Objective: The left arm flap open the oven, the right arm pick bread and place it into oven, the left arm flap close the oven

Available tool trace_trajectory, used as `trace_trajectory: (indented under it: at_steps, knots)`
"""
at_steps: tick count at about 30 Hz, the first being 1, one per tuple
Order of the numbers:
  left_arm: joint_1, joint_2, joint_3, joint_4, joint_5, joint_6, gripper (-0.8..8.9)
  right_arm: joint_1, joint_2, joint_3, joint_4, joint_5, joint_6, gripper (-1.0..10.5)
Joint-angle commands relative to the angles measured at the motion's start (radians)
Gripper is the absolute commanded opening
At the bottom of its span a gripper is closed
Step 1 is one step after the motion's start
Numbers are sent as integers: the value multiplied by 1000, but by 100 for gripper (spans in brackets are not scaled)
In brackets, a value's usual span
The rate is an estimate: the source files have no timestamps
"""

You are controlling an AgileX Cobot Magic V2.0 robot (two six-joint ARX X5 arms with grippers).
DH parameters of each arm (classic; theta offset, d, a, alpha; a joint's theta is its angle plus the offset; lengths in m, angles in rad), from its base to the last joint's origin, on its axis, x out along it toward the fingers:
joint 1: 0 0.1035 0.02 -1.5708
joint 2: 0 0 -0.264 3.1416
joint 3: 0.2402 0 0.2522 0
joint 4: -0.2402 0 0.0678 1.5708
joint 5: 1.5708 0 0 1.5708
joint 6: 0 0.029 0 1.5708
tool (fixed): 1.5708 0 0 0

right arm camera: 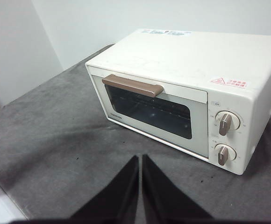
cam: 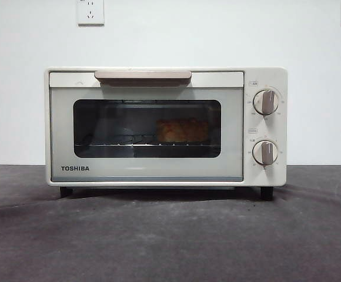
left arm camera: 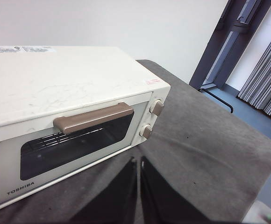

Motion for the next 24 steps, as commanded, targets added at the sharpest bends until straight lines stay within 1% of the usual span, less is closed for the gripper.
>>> trace_trajectory:
  at_steps: [1, 4, 6, 9, 11, 12, 14, 17, 19, 22, 24]
  knots:
    - [-3, 4, 12, 14, -2, 13, 20, 9, 1, 16, 12, 1, -5, 6]
    - [-3, 3, 0, 28, -2, 13, 20, 9, 1, 16, 12, 1, -5, 6]
    - [-1, -14, -43, 89, -2, 15, 20, 9, 1, 16, 12, 1, -5, 6]
    - [31, -87, -181, 251, -3, 47, 20, 9, 1, 16, 12, 0, -5, 6]
    - [69, -162, -304, 365, -5, 43, 20, 9, 1, 16, 12, 1, -5, 6]
    - [87, -194, -360, 408, -27, 40, 20, 9, 1, 16, 12, 1, -5, 6]
    - [122, -254, -468, 472, -126, 12, 20, 9, 1, 16, 12, 1, -5, 6]
    - [157, -320, -584, 483, -322, -14, 20, 9, 1, 16, 12, 1, -5, 6]
    - [167, -358, -643, 484, -420, -13, 20, 9, 1, 16, 13, 1, -5, 6]
    - [176, -407, -711, 484, -517, -13, 20, 9, 1, 16, 19, 1, -5, 6]
    - [179, -436, -750, 484, -551, -13, 20, 9, 1, 16, 20, 1, -5, 6]
